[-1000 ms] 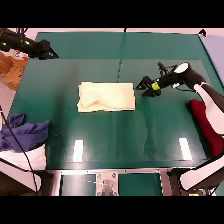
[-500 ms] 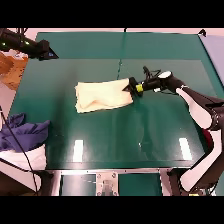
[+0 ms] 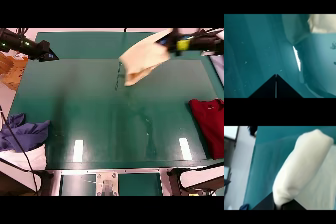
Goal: Fold the shirts.
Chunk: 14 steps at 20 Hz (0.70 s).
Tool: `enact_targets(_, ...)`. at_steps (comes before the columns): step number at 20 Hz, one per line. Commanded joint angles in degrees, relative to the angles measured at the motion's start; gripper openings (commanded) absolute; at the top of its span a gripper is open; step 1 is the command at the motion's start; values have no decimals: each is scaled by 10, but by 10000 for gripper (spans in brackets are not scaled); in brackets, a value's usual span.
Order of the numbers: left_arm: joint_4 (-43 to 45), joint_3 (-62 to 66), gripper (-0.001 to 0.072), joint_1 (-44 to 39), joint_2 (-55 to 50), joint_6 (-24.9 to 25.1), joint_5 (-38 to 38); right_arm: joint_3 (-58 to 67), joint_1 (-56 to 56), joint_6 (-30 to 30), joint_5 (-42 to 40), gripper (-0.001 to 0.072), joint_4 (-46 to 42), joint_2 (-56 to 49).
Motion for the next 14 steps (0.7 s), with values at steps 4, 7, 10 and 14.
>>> enact_targets(4,0,0,25,0,0,-7,0,45,-211,24,63,15,-26,30)
enact_targets(7,0,0,25,0,0,-7,0,45,-287,24,63,15,-26,30)
enact_targets(10,0,-2,24,0,0,-7,1,45,-339,24,69,15,-28,30)
enact_targets(14,0,-2,25,0,-1,-7,-1,45,-392,24,101,15,-32,30)
